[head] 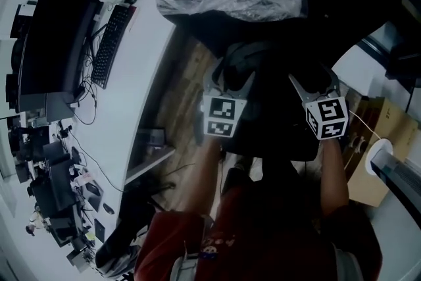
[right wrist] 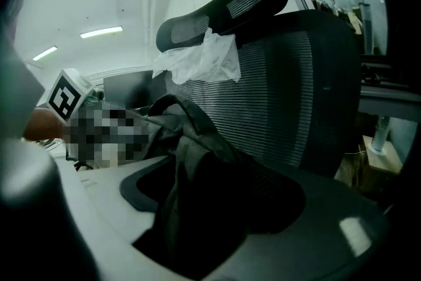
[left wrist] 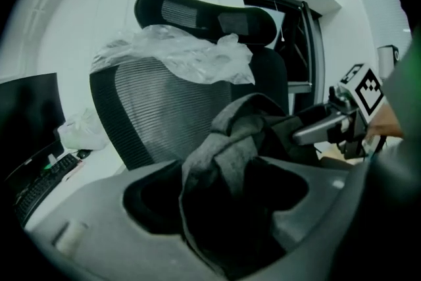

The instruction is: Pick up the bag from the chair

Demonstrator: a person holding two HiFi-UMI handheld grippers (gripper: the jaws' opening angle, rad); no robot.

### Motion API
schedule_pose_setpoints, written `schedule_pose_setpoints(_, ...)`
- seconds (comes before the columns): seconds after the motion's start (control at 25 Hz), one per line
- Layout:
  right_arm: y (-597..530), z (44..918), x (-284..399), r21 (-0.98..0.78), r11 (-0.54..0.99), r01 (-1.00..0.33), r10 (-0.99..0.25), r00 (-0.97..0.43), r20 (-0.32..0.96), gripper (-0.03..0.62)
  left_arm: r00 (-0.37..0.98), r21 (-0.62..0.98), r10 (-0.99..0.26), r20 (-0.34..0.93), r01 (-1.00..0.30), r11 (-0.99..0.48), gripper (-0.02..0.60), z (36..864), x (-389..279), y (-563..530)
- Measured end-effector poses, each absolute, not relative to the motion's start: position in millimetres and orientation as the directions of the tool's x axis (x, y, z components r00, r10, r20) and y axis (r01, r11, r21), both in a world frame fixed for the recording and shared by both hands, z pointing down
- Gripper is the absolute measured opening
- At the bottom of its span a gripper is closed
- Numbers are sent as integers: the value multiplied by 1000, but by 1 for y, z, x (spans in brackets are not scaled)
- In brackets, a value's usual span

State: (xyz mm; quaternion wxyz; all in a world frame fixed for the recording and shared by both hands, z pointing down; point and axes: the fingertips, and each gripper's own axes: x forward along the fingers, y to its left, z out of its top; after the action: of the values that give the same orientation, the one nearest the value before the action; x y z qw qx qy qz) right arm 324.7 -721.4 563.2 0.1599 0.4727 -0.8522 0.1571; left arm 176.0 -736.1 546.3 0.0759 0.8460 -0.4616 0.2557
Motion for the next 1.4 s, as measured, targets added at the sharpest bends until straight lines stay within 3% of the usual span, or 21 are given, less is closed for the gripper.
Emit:
schedule_pose_setpoints(0.28,-737,575,325,-109,529,-842,-741,-520,425,284,467,-77,-724,507,-812,-578,323,559,186,-752)
schedule_pose_setpoints(0.6,-732,576,321,-89,510,-855,-743,-491,455,193,458,-55,-727,512,-827,-559,211,558,187,-742)
schedule_pose_setpoints(0.88,-692,565,318,-51,480,-876,-769,-448,456,168,451,-66,-740,498,-831,-552,187,546,183,-700)
schedule_pose_setpoints(1.4,-571,503,286,69,428,-901,-851,-376,367,146,478,-80,-811,339,-844,-531,163,490,152,-574)
